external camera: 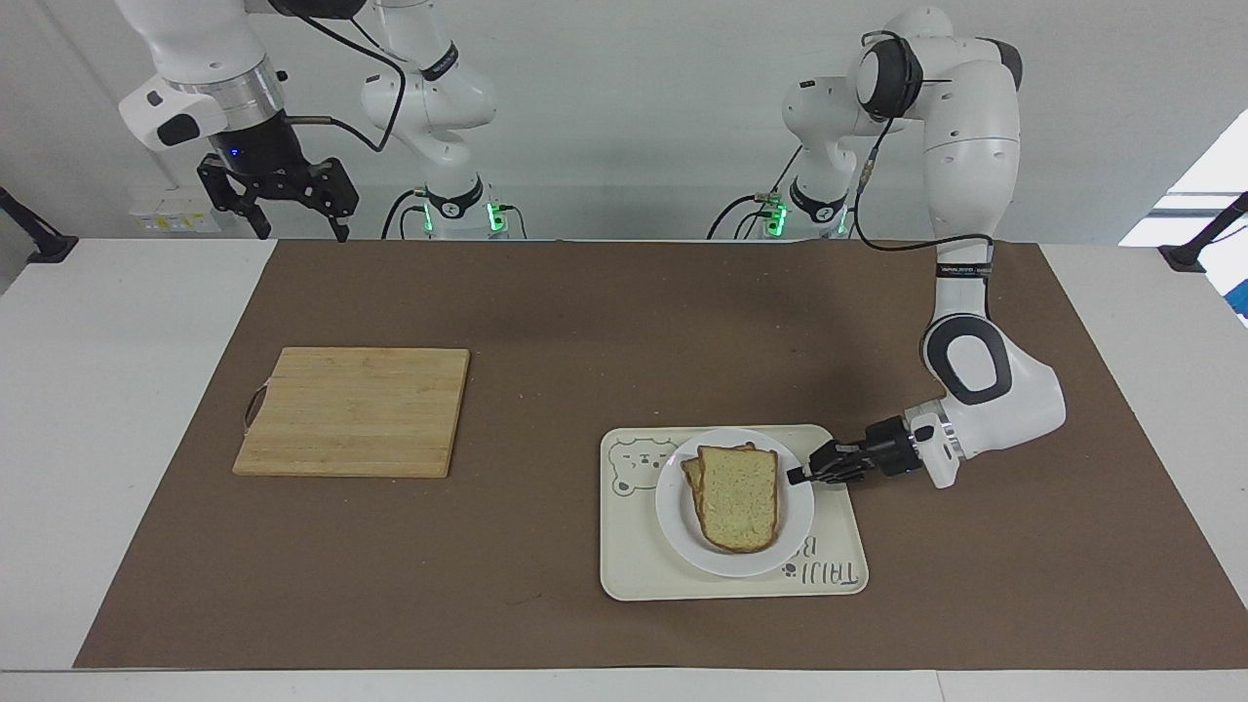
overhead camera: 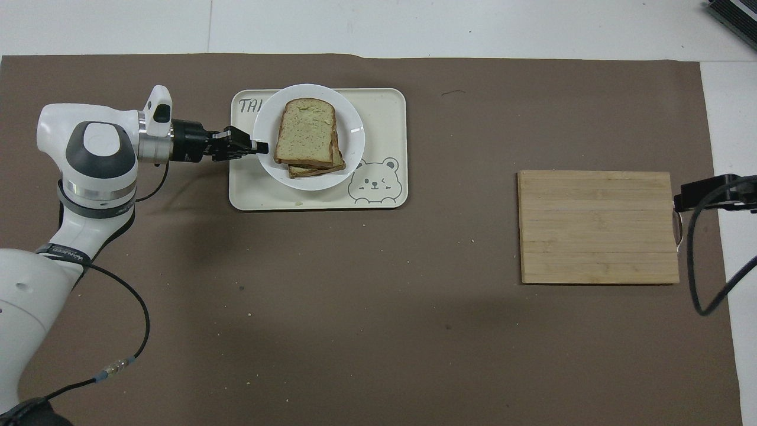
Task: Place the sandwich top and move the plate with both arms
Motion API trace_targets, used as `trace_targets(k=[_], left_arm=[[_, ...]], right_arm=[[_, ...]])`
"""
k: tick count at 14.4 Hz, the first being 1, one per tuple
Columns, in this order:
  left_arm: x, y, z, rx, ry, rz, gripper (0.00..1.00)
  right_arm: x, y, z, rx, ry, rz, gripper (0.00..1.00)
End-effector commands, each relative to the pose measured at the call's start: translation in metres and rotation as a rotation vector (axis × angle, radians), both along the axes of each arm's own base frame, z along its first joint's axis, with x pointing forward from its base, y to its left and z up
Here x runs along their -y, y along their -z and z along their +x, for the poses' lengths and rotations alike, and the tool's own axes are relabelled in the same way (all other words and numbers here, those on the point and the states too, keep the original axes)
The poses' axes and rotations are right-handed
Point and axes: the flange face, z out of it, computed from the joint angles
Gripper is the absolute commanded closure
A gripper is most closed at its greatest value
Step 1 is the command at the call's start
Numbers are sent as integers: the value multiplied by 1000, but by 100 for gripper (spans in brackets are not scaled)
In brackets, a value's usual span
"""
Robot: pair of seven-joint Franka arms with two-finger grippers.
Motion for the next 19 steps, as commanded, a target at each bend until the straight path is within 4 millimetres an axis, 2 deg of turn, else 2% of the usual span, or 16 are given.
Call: trace_targets(k=[1, 2, 4, 6, 9, 12, 19], left_arm=[[-1, 3, -15, -22, -28, 11, 66], [-2, 1, -15, -17, -31, 16, 1], [-19, -4, -8, 0, -58, 20, 0], [-46, -14, 2, 28, -90, 29, 0], [-59, -38, 9, 75, -95, 86, 0], [-74, -77, 7, 96, -77, 214, 0], [-100, -165, -13, 125, 23, 743, 0]], right_arm=[[3, 0, -4, 10, 21, 3, 0], [3, -1, -4, 12, 20, 3, 0], [3, -1, -4, 12, 21, 3, 0], [3, -1, -4, 12, 21, 3, 0], [3, -1, -4, 12, 20, 3, 0], [2, -1, -4, 12, 18, 3, 0], [3, -1, -4, 12, 20, 3, 0]])
